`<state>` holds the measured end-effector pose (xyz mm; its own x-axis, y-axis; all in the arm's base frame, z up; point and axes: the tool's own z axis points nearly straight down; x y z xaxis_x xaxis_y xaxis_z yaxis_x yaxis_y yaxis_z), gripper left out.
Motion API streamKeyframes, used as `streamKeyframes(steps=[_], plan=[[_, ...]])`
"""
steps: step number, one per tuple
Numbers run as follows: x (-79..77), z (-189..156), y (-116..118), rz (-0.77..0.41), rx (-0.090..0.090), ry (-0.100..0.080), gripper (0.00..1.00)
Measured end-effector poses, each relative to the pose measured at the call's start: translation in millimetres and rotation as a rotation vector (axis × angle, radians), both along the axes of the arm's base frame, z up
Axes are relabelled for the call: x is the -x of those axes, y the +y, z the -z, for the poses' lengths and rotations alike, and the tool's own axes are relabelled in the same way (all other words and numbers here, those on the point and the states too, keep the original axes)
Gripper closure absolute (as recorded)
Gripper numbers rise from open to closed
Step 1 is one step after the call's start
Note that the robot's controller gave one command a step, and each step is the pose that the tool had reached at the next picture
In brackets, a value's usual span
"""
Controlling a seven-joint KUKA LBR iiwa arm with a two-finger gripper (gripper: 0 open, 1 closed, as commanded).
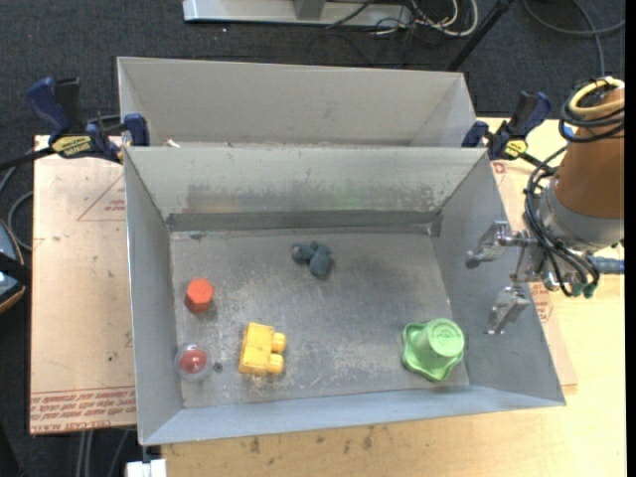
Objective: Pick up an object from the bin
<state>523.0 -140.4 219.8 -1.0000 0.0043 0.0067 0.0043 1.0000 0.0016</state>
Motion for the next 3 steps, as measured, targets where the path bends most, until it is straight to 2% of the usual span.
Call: streamKeyframes(steps=[1, 2, 3], plan=[[21.6, 146.7, 7.6, -0.237, 0.002, -0.016, 0.00], [22.1, 144.9, 6.8, -0.240, 0.003, -0.014, 1.00], [22.1, 144.9, 6.8, -0.240, 0.003, -0.014, 0.00]])
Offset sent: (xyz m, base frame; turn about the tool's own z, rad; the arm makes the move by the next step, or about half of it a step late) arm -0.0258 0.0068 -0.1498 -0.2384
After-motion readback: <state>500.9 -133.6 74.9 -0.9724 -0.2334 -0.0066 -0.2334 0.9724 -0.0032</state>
